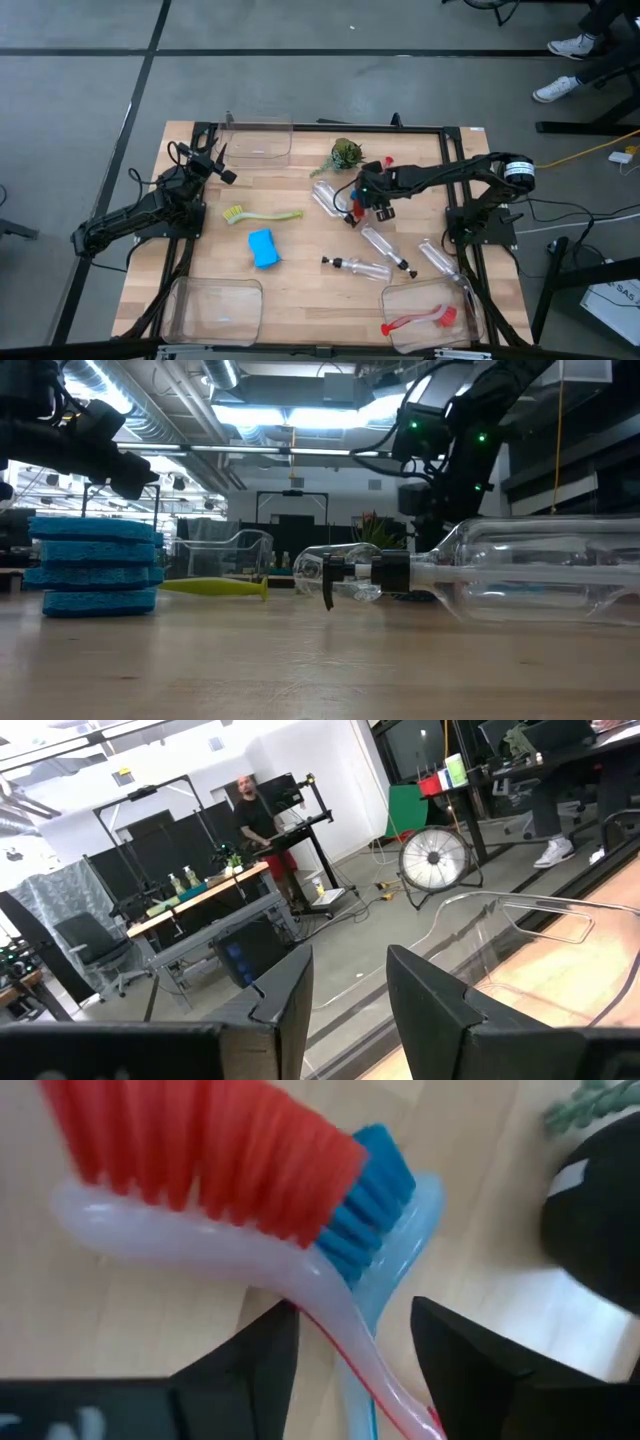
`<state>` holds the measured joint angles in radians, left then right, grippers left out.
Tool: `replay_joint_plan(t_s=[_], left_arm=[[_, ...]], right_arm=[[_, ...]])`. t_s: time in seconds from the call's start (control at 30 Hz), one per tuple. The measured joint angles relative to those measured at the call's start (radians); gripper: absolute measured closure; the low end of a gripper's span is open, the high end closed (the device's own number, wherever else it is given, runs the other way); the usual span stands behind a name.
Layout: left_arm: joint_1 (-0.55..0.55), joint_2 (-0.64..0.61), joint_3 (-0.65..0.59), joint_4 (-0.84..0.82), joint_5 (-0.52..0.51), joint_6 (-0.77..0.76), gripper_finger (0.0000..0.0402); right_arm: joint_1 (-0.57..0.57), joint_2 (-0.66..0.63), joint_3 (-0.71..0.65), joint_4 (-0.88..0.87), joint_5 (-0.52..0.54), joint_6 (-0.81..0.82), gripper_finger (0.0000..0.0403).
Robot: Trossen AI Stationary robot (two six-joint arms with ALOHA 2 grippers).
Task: Pick & Place Kitchen Sink Supplies
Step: Put the red dish brush into the bottom right transparent bin
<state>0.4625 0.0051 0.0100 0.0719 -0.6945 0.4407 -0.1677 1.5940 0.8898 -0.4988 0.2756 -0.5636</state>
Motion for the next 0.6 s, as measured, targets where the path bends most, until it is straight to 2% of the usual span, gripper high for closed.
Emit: replay_joint_plan(t_s=[0.3,0.4,0.6], left_arm=[[0.0,0.0,0.0,0.0,0.0,0.0,0.0276],[0.0,0.0,0.0,0.0,0.0,0.0,0.0276],[0.0,0.0,0.0,0.0,0.0,0.0,0.0277]], right_arm=[[0.0,0.0,0.0,0.009,-0.018,-0.002,0.0338],[0.0,-0.001,0.002,0.014,-0.027,0.002,0.0355],[0.0,-0.004,0.021,-0.008,-0.039,0.072,0.0366]])
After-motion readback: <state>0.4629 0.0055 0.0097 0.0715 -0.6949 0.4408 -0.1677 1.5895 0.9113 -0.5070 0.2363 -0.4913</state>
